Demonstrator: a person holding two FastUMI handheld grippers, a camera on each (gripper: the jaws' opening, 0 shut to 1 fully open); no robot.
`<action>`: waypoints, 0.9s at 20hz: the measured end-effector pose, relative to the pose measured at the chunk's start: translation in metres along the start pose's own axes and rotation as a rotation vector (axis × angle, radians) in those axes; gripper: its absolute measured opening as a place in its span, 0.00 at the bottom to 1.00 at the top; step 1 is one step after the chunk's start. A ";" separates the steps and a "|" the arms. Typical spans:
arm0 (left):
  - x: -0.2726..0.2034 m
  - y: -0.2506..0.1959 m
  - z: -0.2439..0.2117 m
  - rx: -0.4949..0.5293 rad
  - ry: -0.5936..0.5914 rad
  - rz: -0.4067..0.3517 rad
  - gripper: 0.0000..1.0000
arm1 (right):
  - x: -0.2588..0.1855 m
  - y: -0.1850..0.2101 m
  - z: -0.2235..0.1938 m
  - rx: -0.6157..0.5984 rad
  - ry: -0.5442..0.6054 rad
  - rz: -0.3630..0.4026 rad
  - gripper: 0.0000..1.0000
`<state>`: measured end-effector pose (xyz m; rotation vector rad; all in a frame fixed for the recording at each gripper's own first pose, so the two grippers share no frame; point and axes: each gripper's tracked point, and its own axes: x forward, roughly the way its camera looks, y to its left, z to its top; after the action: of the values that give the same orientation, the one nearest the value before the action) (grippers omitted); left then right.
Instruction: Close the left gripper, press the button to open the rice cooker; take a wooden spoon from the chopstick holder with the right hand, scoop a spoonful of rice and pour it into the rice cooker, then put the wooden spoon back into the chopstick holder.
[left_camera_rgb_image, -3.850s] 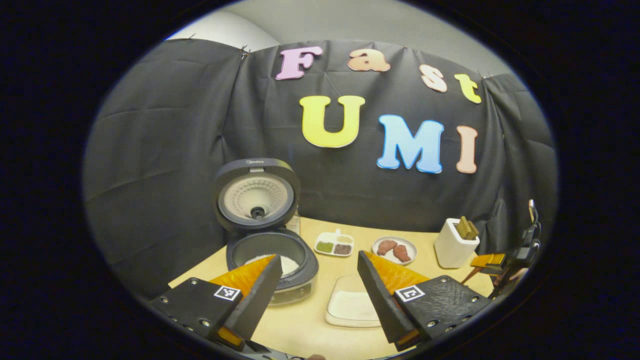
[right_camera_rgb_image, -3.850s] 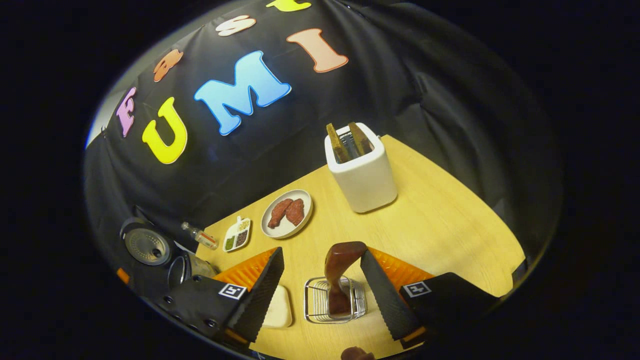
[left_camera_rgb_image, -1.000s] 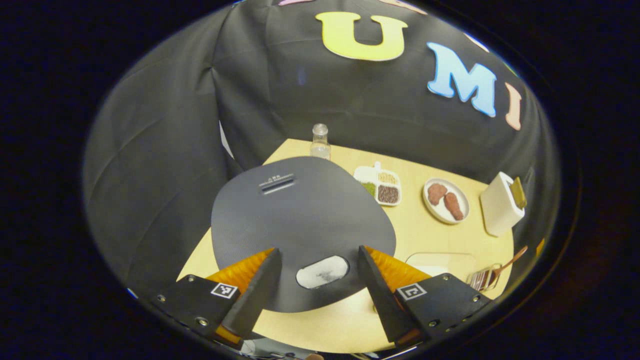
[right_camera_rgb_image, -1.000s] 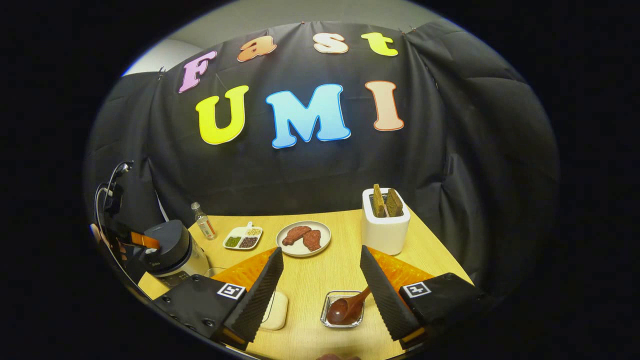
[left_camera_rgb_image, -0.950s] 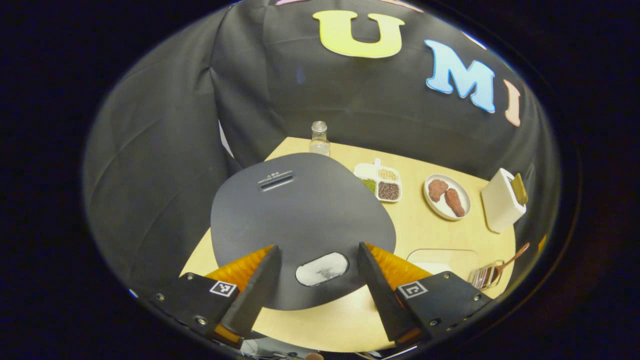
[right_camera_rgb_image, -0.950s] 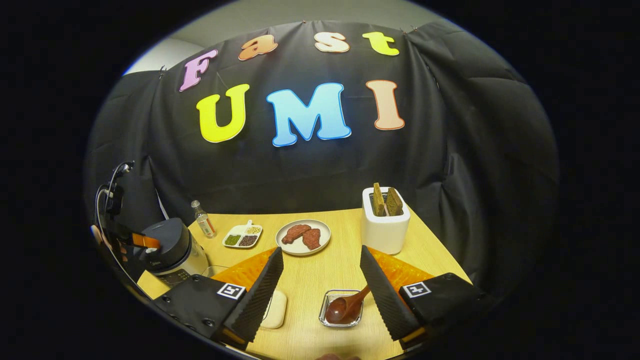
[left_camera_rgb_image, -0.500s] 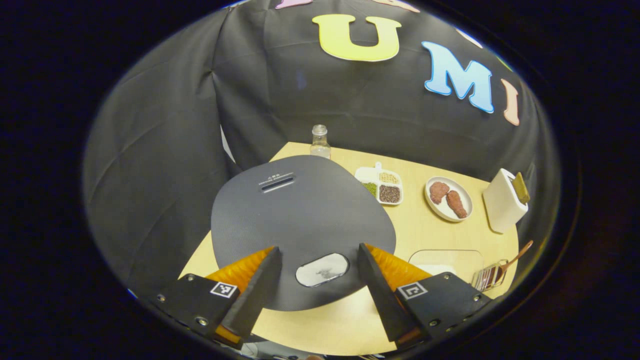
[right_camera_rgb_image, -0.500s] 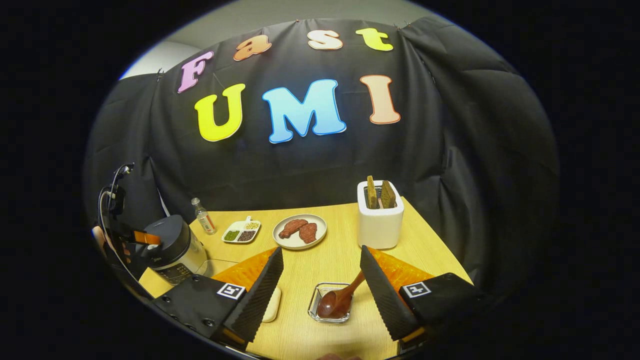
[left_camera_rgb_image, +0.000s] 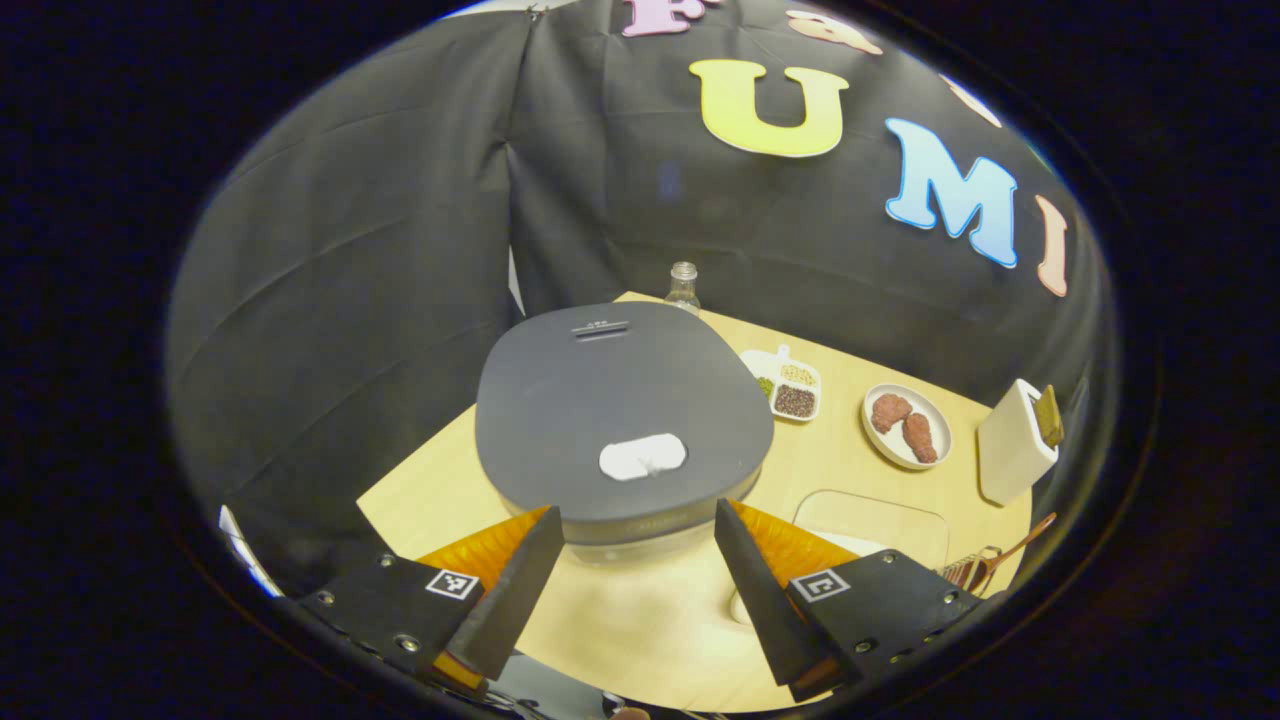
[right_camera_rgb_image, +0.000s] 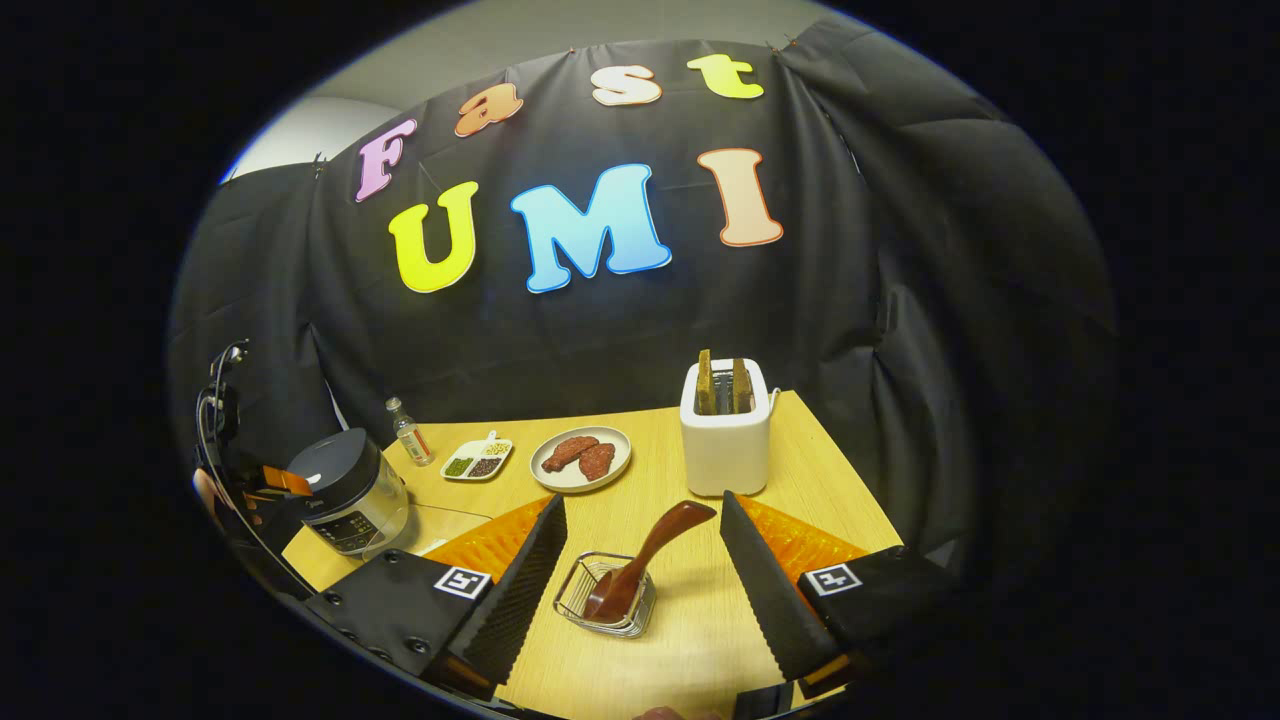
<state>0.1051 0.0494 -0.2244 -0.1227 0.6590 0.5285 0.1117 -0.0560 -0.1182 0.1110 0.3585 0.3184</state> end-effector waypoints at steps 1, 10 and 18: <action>-0.016 -0.003 -0.004 0.017 -0.023 0.002 0.94 | 0.000 -0.006 -0.005 0.001 0.019 0.007 0.98; -0.172 -0.033 0.094 0.165 -0.447 -0.227 0.96 | -0.041 -0.010 0.061 -0.035 -0.128 -0.074 0.98; -0.272 0.011 0.158 0.140 -0.729 -0.343 0.94 | -0.105 0.044 0.123 -0.161 -0.307 -0.161 0.98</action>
<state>0.0058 -0.0153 0.0671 0.0901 -0.0434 0.1660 0.0508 -0.0546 0.0375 -0.0273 0.0365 0.1665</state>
